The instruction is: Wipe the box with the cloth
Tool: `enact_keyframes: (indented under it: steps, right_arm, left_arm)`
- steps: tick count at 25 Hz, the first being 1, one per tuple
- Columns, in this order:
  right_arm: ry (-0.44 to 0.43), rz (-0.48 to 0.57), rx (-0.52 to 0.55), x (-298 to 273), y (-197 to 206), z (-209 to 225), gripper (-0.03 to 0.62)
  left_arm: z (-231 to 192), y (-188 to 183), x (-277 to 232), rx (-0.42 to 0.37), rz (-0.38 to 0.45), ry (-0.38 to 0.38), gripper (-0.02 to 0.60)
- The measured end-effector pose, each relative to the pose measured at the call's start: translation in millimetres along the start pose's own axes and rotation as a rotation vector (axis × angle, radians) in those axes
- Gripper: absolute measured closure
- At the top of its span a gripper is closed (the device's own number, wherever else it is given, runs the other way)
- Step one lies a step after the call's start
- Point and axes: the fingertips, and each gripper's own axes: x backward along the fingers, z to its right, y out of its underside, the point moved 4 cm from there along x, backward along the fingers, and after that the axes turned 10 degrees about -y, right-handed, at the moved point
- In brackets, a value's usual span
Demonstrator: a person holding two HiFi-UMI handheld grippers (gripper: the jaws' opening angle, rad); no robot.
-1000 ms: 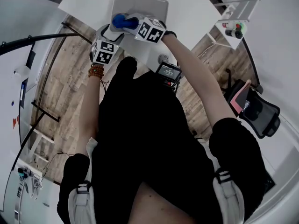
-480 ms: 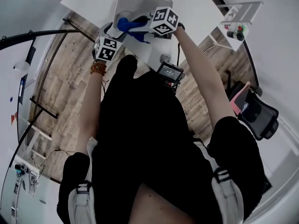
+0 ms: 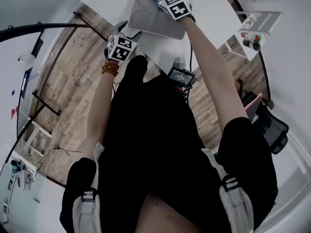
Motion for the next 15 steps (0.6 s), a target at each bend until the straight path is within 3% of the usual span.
enact_keyframes:
  steps: [6, 15]
  right_arm:
    - [0.049, -0.015, -0.005, -17.9, -5.1, -14.8, 0.479]
    - [-0.055, -0.067, 0.154, -24.9, -11.5, -40.9, 0.482]
  left_arm:
    - [-1.9, 0.0, 0.5, -0.001, -0.003, -0.002, 0.150]
    - [-1.5, 2.7, 0.3, 0.009, -0.003, -0.009, 0.150]
